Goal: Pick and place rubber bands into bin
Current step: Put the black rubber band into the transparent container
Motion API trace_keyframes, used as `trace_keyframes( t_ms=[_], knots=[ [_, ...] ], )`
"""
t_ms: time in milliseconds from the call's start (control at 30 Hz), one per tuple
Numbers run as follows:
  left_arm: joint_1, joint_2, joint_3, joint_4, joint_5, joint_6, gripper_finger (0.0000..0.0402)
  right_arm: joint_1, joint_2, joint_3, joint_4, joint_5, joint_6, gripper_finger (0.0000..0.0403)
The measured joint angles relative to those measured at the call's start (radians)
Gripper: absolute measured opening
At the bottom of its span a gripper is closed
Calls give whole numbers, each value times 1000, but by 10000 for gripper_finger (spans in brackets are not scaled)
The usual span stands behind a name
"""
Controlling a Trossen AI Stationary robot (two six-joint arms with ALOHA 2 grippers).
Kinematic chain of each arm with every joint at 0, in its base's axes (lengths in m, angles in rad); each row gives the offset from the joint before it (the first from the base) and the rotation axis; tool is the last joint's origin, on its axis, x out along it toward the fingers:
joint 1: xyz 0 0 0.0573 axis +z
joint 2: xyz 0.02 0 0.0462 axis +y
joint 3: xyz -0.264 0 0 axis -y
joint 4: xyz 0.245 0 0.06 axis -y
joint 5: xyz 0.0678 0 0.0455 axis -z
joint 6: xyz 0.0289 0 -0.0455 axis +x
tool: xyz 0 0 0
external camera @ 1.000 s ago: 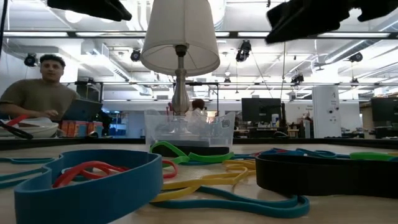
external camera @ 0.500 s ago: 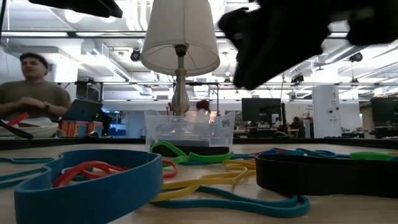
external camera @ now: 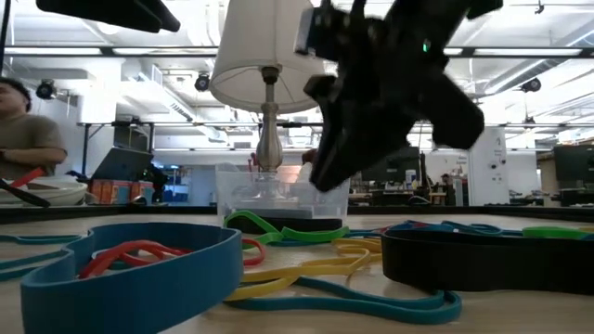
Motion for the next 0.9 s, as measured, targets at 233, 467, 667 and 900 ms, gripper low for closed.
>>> trace_keyframes(
  t_ms=[233,467,667,900],
  knots=[
    [-5,-1,0,5,0,0,144,-20,35,-1,2,9,35,68],
    [-4,-1,0,8,0,0,144,-38,31,-16,2,6,69,68],
    [-4,-1,-1,7,0,0,144,-42,33,-29,10,-9,75,68],
    [-4,-1,-1,9,0,0,144,-60,33,-41,35,-30,84,68]
  ],
)
